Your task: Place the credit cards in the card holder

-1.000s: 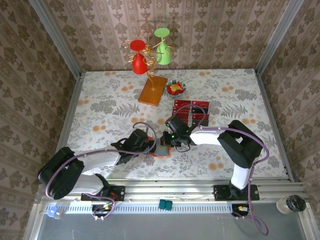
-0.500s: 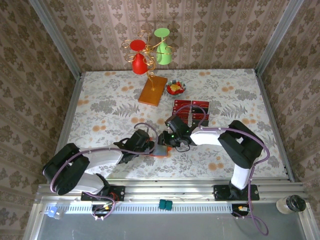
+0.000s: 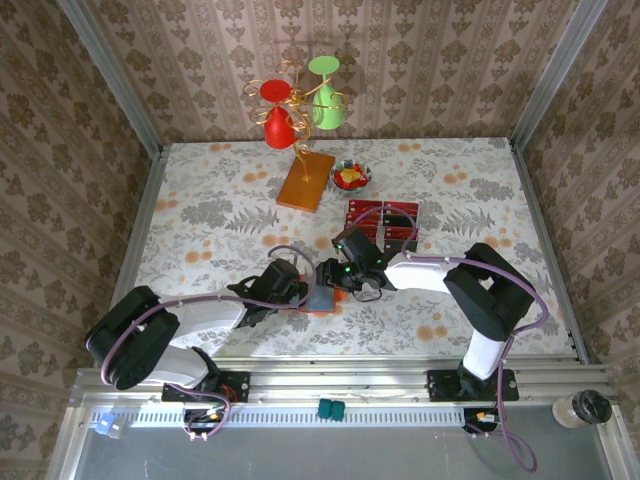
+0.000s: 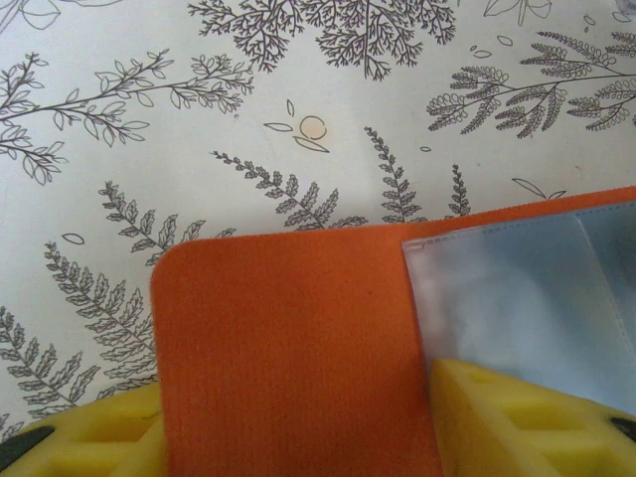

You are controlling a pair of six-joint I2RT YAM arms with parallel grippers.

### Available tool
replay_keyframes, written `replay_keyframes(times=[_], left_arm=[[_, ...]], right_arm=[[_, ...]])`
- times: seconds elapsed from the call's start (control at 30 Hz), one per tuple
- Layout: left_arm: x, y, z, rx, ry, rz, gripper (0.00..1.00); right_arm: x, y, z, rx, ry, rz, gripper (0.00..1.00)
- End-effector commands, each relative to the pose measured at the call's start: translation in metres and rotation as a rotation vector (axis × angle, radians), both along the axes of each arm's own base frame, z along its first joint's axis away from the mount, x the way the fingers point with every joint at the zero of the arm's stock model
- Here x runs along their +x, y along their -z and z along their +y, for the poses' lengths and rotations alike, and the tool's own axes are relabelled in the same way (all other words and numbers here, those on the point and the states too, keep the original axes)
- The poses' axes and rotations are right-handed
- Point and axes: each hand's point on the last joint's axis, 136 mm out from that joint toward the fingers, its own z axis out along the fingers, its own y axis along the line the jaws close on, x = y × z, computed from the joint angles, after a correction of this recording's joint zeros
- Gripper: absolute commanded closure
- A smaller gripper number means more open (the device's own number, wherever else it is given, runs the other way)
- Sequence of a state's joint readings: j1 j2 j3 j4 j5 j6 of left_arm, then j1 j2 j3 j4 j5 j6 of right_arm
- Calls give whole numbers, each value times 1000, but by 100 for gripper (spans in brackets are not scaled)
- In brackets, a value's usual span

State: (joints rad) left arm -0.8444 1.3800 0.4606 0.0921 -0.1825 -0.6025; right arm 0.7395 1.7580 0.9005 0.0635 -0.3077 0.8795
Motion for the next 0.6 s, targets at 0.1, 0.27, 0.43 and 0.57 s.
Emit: replay_keyframes(times=[0.1,0.27,0.43,0.57], left_arm=[[-13,13,3,16,24,46,44],[-13,12,3,16,24,43,44],[-12,10,3,10,20,37,44],[-11,5,4,3,13,22,42]], right_arm=[[-5,11,9,50,-14,61,57],[-6,14,14,79,-17,78,58],[-6,7,17,96,-25,74,60],[-5,-3,21,113,-35,68,64]])
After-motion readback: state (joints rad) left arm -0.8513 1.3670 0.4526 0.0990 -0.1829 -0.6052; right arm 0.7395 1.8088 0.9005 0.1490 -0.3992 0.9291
